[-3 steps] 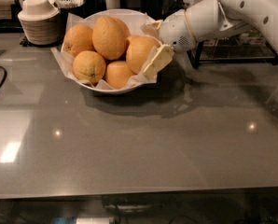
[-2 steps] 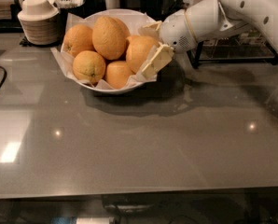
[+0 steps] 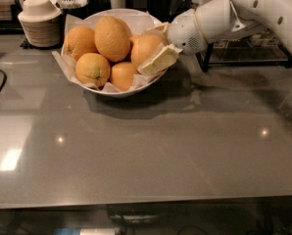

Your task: Pick orange from white bowl

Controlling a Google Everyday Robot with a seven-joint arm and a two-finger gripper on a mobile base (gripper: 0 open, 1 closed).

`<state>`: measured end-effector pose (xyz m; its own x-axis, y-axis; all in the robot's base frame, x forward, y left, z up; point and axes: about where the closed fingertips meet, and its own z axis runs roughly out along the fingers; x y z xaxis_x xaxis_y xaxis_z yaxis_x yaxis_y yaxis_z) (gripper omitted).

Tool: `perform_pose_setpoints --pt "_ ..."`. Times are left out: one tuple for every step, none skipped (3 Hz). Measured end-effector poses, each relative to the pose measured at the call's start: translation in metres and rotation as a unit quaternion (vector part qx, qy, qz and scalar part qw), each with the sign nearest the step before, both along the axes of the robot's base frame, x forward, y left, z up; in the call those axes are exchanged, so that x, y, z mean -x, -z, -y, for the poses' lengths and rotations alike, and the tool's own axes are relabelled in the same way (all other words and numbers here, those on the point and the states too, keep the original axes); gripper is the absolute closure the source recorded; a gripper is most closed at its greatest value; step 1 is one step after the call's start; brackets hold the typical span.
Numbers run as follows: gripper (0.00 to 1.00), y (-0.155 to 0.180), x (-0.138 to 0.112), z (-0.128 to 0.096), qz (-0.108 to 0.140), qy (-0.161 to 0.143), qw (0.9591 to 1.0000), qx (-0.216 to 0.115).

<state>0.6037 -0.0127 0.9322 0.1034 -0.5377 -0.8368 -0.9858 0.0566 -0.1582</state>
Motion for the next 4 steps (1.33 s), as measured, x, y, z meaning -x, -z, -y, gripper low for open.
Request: perform_pose_setpoints --pt "0.88 -0.004 0.001 0.002 0.000 0.000 1.0000 0.000" --pt "1.00 -0.015 0.023 0.001 0.011 -0.003 0.9999 -0.004" --pt "1.00 -0.051 0.059 0.001 0.049 -0.015 0.9986 -0.009" --pt "1.00 -0.096 0.091 -0.004 0.102 -0.033 0.9942 -0.008"
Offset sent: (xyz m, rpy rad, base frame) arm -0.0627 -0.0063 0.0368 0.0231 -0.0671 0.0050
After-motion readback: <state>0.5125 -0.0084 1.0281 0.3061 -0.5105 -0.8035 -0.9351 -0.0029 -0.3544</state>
